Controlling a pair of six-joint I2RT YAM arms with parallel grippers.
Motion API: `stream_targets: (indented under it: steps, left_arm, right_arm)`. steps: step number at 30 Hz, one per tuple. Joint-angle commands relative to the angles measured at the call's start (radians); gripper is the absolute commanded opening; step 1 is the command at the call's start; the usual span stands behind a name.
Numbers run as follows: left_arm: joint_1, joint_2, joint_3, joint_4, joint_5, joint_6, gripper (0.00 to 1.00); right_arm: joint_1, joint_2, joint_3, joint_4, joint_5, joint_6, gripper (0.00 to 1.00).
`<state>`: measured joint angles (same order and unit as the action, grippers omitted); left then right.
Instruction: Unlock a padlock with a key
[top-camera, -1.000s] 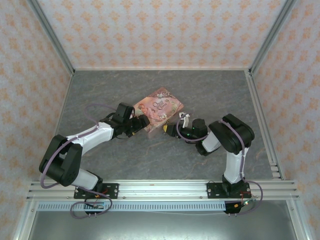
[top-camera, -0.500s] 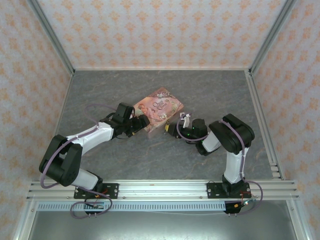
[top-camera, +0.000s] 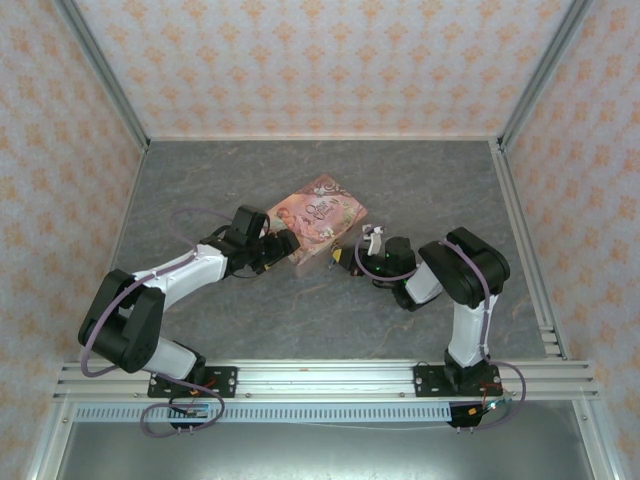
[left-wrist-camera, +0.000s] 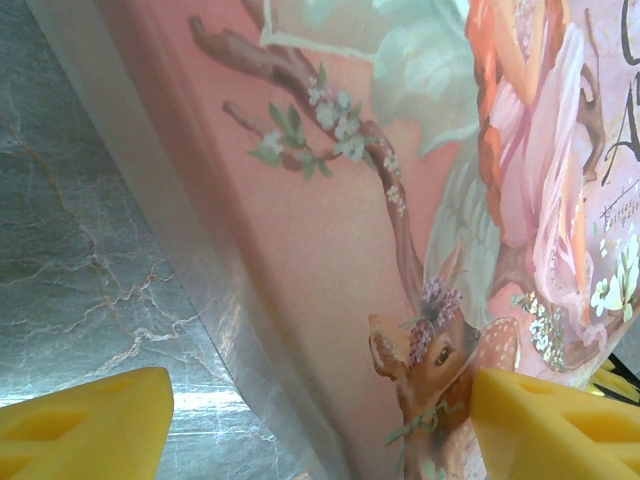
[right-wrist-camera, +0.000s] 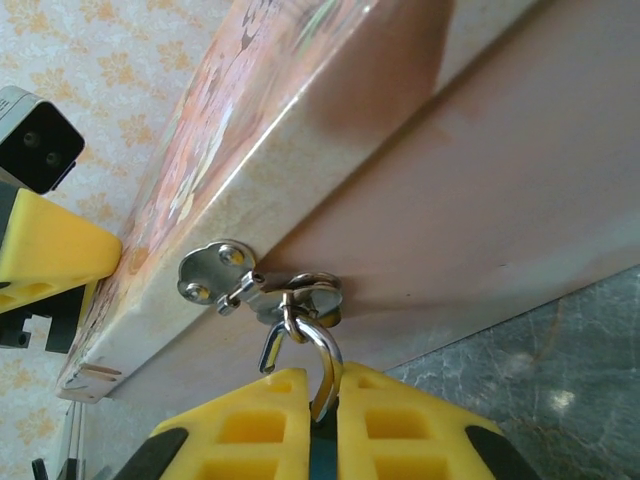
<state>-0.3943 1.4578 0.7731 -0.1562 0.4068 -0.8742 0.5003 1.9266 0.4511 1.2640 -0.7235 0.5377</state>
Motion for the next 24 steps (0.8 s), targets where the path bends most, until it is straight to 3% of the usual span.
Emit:
stream_targets:
  steps: [1, 24]
  left_arm:
    - [-0.014, 0.026, -0.041, -0.119, -0.078, 0.006, 0.78]
    - [-0.012, 0.050, -0.063, -0.097, -0.087, 0.018, 0.78]
  right_arm:
    - [0.001, -0.018, 0.001, 0.108, -0.012, 0.025, 0.10]
    - [-0.015, -0.026, 0.056, 0.138, 0.121, 0.202, 0.02]
